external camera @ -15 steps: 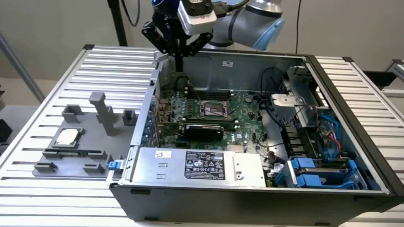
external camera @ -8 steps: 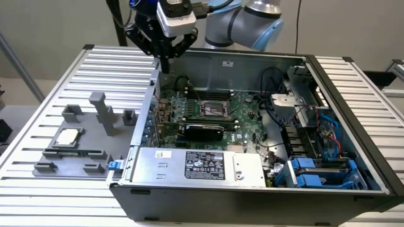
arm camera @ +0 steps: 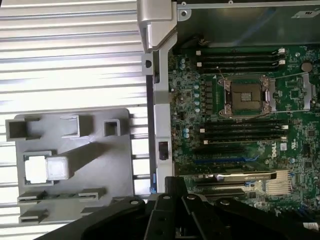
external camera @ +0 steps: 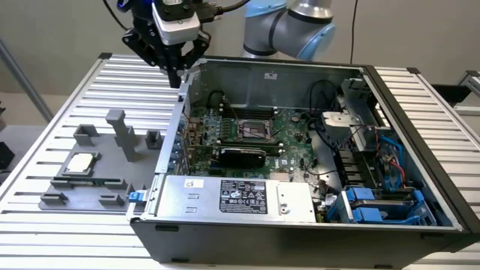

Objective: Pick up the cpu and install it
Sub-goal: 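Reach for the cpu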

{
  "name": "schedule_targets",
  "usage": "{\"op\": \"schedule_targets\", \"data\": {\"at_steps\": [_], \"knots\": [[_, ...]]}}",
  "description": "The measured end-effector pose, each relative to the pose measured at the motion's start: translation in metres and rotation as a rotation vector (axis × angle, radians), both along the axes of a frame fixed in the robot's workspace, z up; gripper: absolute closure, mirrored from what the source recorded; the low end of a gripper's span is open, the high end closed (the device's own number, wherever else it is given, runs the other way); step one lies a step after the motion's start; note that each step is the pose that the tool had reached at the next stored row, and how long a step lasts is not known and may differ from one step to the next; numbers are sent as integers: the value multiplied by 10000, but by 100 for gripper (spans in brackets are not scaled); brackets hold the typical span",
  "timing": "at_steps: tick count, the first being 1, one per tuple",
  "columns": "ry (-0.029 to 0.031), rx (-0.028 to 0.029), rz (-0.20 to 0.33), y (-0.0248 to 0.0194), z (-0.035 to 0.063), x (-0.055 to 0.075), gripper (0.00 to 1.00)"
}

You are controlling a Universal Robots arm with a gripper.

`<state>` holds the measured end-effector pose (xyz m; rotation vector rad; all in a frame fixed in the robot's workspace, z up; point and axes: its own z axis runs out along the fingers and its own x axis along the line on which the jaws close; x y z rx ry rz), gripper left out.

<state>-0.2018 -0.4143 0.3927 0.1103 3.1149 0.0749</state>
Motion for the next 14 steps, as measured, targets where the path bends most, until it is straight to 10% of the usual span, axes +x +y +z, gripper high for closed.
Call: {"op": "schedule_targets", "data": {"at_steps": [14], "knots": [[-18, 2, 1, -100, -3, -638, 89]]}}
